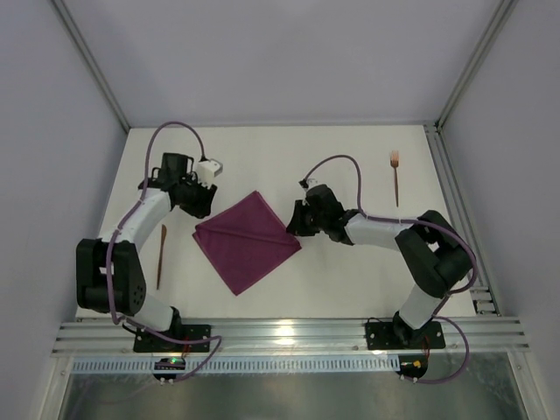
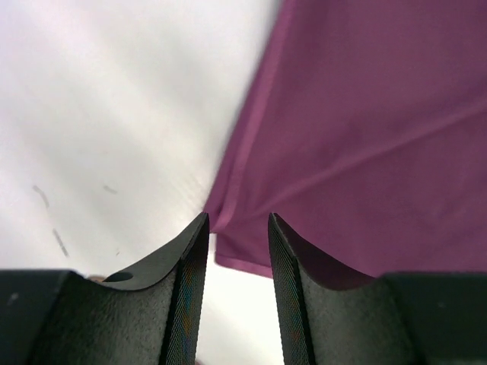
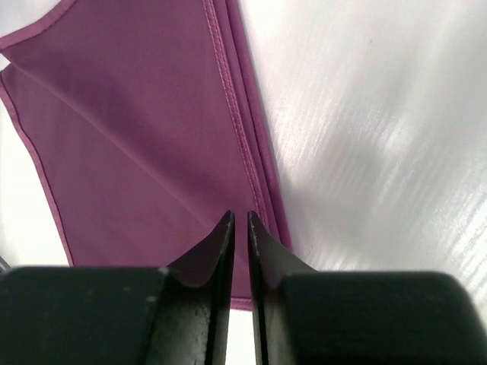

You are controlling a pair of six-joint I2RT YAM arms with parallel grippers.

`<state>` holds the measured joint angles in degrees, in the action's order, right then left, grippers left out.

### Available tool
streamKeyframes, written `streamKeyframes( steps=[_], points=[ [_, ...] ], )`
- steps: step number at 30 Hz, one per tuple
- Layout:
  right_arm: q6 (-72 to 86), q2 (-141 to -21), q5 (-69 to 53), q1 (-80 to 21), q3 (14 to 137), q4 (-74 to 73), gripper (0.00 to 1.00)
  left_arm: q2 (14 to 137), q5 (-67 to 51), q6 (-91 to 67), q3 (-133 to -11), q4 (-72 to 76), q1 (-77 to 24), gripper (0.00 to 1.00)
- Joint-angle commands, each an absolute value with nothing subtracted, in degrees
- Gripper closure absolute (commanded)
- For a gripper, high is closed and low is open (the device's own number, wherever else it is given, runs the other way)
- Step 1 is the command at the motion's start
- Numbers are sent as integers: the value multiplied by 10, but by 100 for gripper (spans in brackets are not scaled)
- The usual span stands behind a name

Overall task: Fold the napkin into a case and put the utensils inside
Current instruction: Smooth out the upper triangle-folded napkin at the center of the board.

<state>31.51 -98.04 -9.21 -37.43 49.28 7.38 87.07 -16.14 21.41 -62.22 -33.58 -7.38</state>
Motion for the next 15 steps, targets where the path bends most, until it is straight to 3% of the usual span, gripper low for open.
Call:
streamKeyframes(
  steps=[1,7,15],
  points=[
    [298,-944,-67,-374,504,38,83,857,-168,214,-606,-329,-38,61],
    [297,-954,-68,-370,499,29,74,898,-190,243,-587,-305,10,63],
    [295,-957,-58,-371,477,26,72,925,-235,284,-559,-287,37,62]
  ],
)
